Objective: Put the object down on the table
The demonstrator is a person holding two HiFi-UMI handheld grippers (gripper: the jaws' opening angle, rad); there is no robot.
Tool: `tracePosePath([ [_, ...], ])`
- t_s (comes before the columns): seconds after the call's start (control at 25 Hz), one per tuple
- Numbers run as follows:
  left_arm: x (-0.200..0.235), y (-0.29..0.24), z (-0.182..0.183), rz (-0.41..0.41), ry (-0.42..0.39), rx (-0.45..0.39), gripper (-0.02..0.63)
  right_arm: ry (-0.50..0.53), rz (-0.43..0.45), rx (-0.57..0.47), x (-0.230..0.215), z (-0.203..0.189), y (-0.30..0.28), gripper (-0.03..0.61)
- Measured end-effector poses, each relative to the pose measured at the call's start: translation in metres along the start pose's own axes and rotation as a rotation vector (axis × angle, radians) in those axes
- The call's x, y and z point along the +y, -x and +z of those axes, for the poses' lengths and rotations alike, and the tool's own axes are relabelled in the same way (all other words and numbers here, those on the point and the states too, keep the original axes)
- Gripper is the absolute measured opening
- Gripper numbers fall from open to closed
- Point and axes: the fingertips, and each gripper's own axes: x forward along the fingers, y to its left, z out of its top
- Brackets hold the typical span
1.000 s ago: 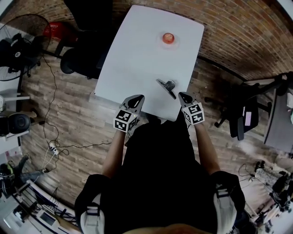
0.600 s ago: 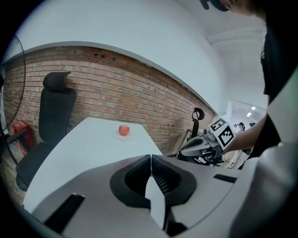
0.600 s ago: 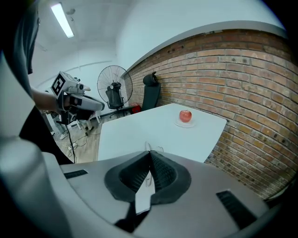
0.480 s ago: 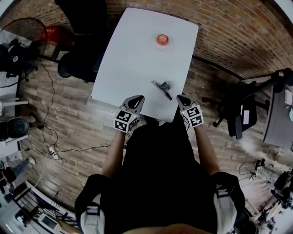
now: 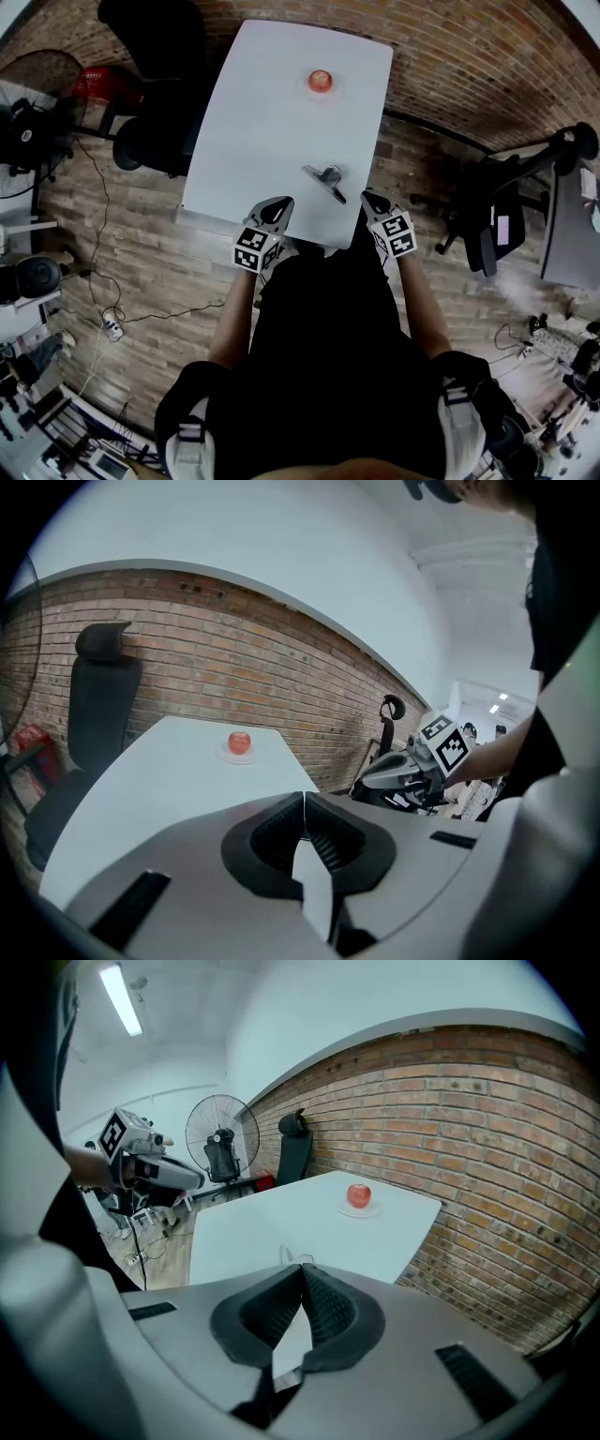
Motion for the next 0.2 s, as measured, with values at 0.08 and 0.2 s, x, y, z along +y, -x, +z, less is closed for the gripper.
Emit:
tracePosePath([
  [0.08, -0.0010, -0.0023, 0.0019, -0.006, -0.006, 0.000, 0.021, -0.001, -0.003, -0.002, -0.0014, -0.0002, 0.0011, -0.003],
  [0.2, -0.0019, -0.0063, 0.0053, -0.014, -0.009, -0.004, 0.021, 0.002, -0.010, -0.006, -0.0041, 0.0020, 0.0016, -0.003],
])
